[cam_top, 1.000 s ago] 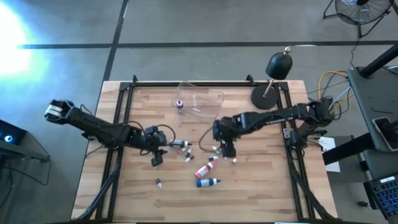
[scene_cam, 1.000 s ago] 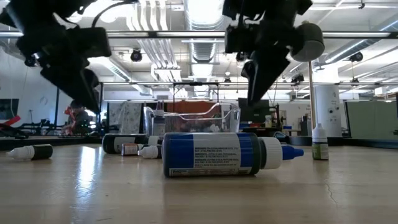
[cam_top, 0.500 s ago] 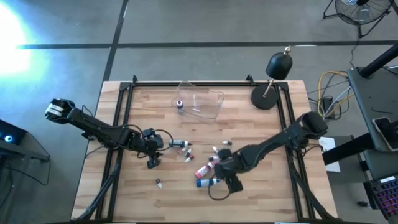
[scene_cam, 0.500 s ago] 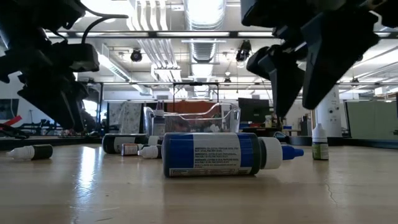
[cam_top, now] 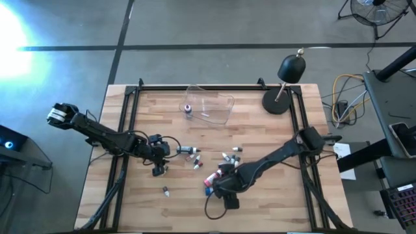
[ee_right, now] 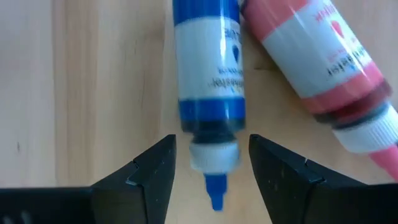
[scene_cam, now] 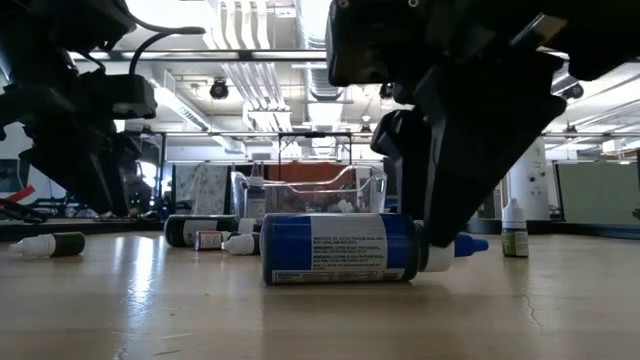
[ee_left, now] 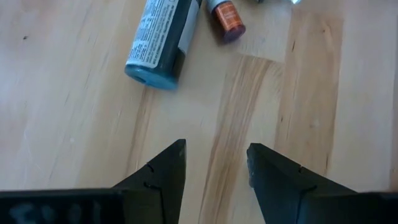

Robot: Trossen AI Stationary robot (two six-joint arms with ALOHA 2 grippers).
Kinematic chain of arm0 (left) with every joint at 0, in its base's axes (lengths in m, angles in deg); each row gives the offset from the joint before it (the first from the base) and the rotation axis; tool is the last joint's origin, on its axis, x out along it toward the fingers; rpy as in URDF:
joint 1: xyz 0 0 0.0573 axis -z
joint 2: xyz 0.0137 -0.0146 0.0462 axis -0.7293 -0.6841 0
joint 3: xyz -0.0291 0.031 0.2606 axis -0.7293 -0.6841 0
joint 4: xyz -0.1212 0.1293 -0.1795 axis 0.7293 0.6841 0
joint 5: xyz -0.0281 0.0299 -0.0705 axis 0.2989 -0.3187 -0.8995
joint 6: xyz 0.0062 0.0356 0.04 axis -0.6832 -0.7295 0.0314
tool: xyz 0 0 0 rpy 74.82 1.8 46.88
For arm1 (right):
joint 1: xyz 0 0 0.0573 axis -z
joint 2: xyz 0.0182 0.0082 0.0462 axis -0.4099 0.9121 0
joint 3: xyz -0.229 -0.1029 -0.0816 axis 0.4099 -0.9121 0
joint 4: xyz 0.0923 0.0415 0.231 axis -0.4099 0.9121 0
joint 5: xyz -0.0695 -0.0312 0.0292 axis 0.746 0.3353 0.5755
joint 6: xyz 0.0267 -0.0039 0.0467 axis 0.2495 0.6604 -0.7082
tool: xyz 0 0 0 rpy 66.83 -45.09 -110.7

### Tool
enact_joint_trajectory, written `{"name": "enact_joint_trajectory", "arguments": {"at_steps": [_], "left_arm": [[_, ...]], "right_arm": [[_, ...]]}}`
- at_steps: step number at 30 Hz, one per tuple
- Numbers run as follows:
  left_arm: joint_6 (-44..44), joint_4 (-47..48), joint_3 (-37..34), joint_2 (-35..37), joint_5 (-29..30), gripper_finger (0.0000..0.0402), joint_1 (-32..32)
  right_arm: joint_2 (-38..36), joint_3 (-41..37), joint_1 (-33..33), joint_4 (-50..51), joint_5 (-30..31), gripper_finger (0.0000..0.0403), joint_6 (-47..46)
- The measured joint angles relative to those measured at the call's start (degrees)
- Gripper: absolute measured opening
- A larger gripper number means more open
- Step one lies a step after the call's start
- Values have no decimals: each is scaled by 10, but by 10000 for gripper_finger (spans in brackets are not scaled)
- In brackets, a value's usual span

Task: Pick & Place food coloring
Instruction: Put the large blue food coloring bottle into the transparent bin

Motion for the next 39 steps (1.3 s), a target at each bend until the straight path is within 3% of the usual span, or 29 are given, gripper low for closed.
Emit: {"name": "enact_joint_trajectory", "arguments": {"at_steps": [8, 17, 20, 28, 32, 35, 39], "left_arm": [[1, 4, 0, 0, -1, 147, 2], [1, 3, 0, 0, -1, 147, 3], [1, 3, 0, 0, -1, 147, 3], [1, 3, 0, 0, 3, 147, 3], [1, 2, 0, 0, 4, 147, 3], [1, -3, 0, 0, 15, 147, 3], [1, -7, 0, 0, 37, 147, 3]], "right_arm": [[5, 2, -1, 11, 10, 188, -29], [6, 1, 0, 10, 8, 116, -33], [3, 1, 3, 12, 3, 97, -65], [-40, 1, 28, 10, -41, 95, -172], [-102, -1, 62, 14, -83, 95, -213], [-147, -7, 111, 12, -124, 95, -295], [-201, -9, 184, 31, -130, 97, -381]]}}
